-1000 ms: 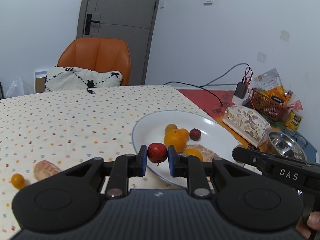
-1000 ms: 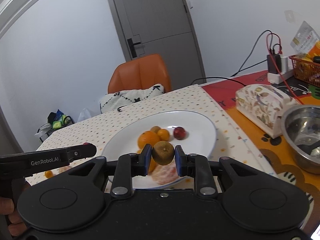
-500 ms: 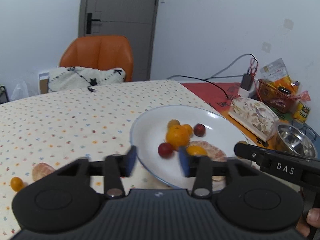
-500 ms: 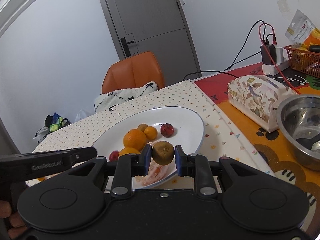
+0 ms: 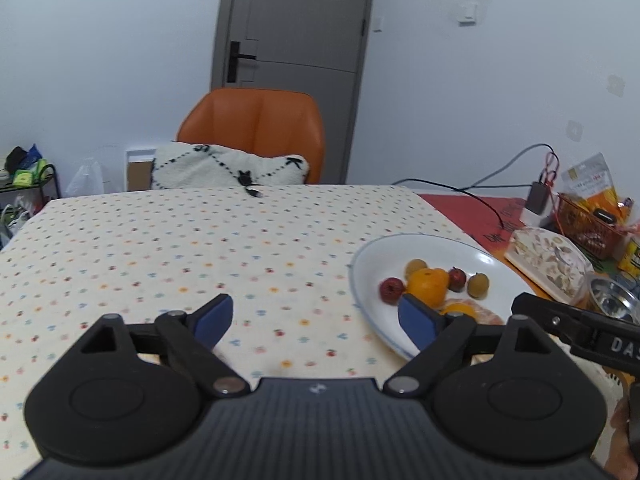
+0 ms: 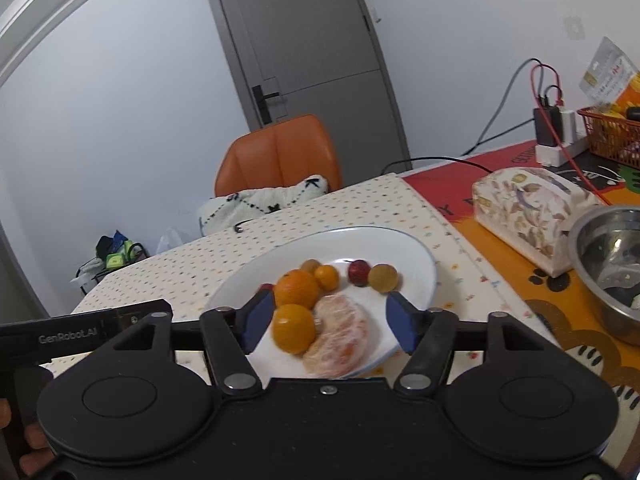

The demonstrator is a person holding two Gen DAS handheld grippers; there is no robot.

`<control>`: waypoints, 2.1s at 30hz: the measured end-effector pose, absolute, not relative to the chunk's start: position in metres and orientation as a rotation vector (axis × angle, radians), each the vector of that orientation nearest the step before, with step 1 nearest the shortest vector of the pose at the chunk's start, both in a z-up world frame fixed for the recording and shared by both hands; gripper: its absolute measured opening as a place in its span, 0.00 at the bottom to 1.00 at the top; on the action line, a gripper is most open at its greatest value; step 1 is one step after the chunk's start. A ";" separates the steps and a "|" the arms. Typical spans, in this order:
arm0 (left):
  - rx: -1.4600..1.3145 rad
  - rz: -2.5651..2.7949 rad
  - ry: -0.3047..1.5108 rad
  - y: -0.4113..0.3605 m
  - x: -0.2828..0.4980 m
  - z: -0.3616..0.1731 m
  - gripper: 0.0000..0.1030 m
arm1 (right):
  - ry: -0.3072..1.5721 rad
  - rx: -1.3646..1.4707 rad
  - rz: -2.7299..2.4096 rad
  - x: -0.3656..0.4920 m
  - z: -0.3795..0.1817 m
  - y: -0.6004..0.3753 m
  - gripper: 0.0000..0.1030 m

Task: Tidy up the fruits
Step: 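Move both open tools back toward the last orange and pomelo segment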

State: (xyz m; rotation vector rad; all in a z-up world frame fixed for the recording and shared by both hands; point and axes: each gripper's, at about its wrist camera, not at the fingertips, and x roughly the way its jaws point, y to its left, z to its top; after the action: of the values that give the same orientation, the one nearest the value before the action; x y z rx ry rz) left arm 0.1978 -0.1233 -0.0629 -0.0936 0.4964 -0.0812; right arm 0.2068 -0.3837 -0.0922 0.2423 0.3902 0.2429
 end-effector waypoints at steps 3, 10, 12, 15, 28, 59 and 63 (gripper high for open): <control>-0.098 -0.054 0.490 -0.112 0.194 -0.062 0.89 | 0.388 0.232 0.269 0.204 -0.090 -0.373 0.71; -0.114 -0.011 0.475 -0.085 0.182 -0.058 0.90 | 0.381 0.211 0.322 0.200 -0.084 -0.347 0.82; -0.117 0.007 0.472 -0.077 0.179 -0.057 0.90 | 0.379 0.203 0.333 0.198 -0.083 -0.340 0.84; -0.130 0.034 0.467 -0.064 0.174 -0.056 0.90 | 0.373 0.190 0.351 0.193 -0.080 -0.330 0.87; -0.142 0.130 0.448 -0.020 0.155 -0.054 0.97 | 0.370 0.178 0.418 0.191 -0.075 -0.293 0.97; -0.149 0.109 0.594 0.015 0.154 -0.082 0.98 | 0.495 0.114 0.531 0.201 -0.088 -0.233 1.00; -0.153 0.098 0.596 0.015 0.160 -0.085 0.96 | 0.519 0.101 0.540 0.204 -0.091 -0.229 1.00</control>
State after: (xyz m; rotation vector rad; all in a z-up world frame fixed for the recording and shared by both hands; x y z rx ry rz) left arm 0.1602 0.0148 -0.0853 -0.1531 0.5963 0.0983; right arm 0.2042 -0.2290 -0.0906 0.1009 0.5193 0.5402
